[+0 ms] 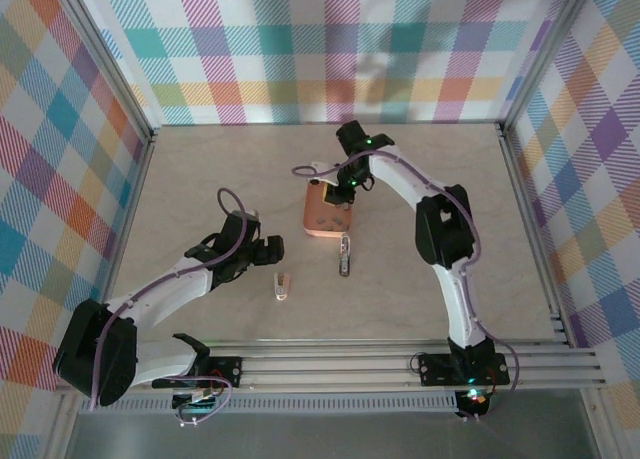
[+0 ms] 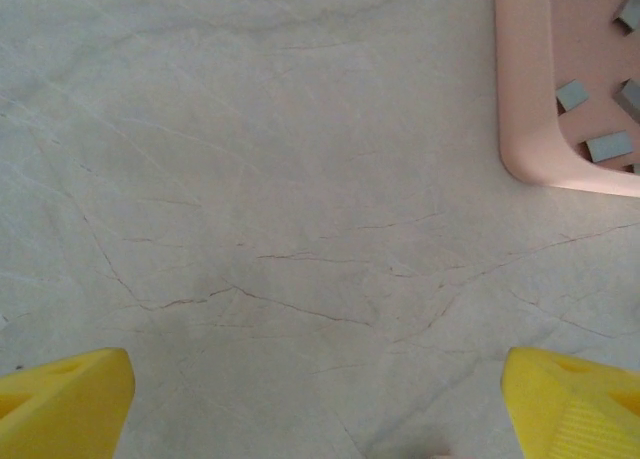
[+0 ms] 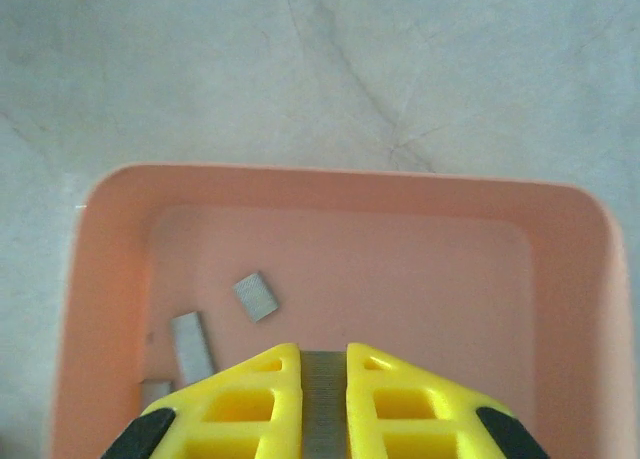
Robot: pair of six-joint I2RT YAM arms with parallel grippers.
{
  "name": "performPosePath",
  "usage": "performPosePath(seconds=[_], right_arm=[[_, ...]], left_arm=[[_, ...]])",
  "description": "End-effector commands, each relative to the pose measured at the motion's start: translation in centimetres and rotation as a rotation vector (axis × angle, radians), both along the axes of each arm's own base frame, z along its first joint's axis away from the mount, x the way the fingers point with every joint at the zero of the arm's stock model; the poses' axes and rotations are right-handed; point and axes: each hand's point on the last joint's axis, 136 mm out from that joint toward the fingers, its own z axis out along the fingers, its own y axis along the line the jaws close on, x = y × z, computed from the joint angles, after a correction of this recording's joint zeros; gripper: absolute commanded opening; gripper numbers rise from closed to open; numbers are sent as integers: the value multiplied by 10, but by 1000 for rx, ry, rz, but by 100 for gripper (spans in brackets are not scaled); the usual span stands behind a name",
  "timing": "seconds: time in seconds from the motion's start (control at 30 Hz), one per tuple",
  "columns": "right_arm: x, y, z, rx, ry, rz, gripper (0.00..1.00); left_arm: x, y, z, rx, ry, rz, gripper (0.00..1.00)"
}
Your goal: Load the staples into the stapler
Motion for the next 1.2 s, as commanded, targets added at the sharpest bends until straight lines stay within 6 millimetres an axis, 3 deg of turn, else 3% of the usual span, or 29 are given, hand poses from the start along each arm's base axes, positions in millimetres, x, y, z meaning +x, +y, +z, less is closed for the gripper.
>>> performPosePath(seconds=[0.0, 0.17, 0.3, 0.47, 0.8, 1.17], right_arm=[[-9, -1, 36, 89, -9, -107, 13], [-33, -29, 48, 105, 23, -311, 13], [-59, -53, 45, 130, 101, -516, 13], [-84, -84, 22, 117, 195, -775, 14], [-121, -142, -47, -27, 350, -1255, 15], [-137, -166, -80, -154, 391, -1424, 16]], left_arm=[[8, -6, 18, -38, -64, -25, 94], [8, -9, 21, -50, -77, -43, 94], [9, -16, 22, -71, -87, -74, 94], [10, -23, 22, -102, -89, -96, 93], [11, -30, 21, -110, -85, -118, 93], [9, -32, 24, -109, -89, -124, 92]])
